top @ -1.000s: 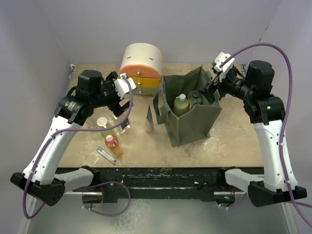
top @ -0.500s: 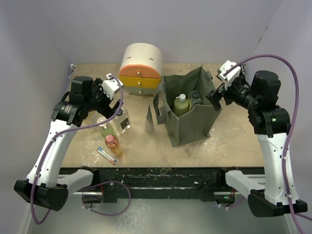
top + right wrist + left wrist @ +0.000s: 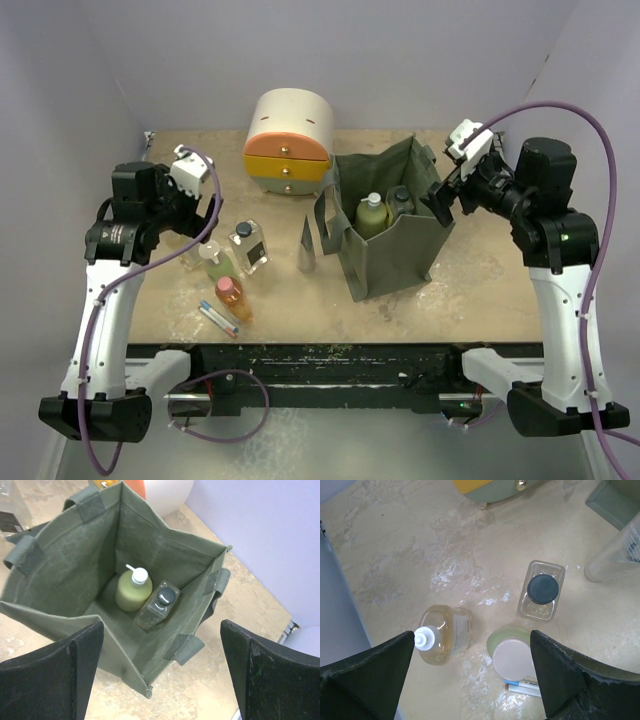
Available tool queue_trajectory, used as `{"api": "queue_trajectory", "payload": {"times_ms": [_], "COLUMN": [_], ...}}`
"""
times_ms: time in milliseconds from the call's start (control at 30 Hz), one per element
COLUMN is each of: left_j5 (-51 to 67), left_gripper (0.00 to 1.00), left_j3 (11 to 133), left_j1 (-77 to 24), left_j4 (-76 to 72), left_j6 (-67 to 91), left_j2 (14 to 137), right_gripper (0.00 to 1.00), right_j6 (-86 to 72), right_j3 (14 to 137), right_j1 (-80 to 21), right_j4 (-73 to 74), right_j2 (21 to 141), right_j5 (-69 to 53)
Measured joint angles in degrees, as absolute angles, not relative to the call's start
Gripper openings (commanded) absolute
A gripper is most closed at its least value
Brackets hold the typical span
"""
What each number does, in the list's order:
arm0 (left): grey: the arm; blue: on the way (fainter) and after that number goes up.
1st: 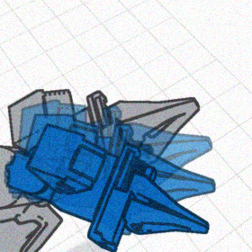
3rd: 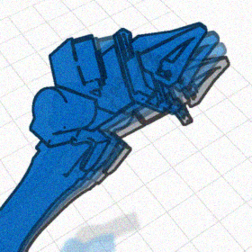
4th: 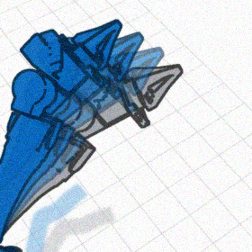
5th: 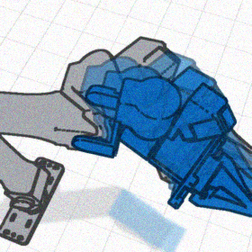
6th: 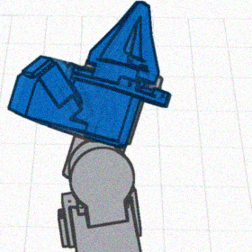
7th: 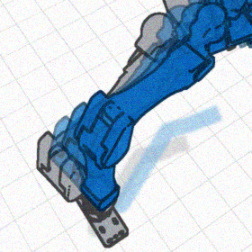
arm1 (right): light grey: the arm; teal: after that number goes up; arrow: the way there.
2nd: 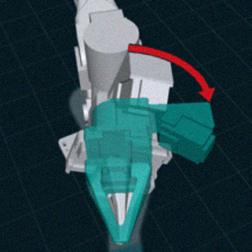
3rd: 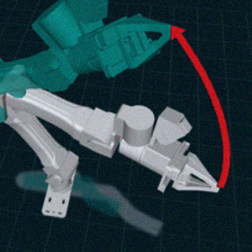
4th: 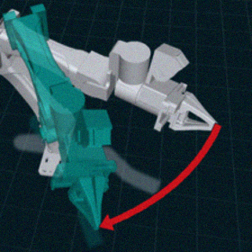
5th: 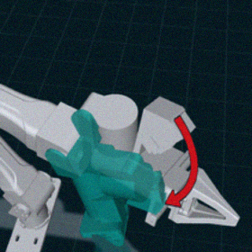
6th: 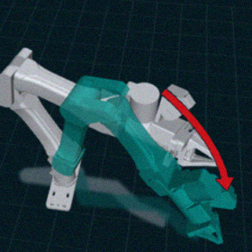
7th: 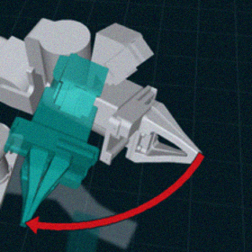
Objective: Place the personal care products into the canvas bag
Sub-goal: Move the care product at the center of the board.
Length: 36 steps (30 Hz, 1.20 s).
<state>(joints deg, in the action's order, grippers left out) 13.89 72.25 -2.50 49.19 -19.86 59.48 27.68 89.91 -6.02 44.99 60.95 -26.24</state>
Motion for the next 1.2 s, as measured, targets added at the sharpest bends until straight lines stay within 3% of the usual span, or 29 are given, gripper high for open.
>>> {"api": "queue_trajectory", "payload": {"times_ms": [333, 733, 1033, 1200], "left_j5": [10.81, 10.96, 12.01, 12.51], "left_gripper": [0.98, 0.89, 0.93, 0.83], "left_j3": [72.18, 73.60, 74.94, 74.89], "left_j1": [1.72, 10.76, 10.81, 10.81], "left_j4": [48.95, 49.76, 53.12, 54.04], "left_j6": [-17.45, -15.20, -17.15, -19.68], "left_j2": [61.73, 70.13, 79.31, 81.36], "right_gripper": [0.98, 0.99, 0.99, 0.99], "right_j6": [26.52, 27.18, 27.68, 27.64], "right_j3": [91.81, 92.14, 92.14, 92.12], "right_j1": [-6.07, -7.55, -9.54, -10.11], "right_j4": [47.33, 45.87, 45.21, 45.10], "right_j2": [62.72, 65.98, 66.37, 66.37], "right_j5": [-31.77, -35.90, -36.01, -35.99]}}
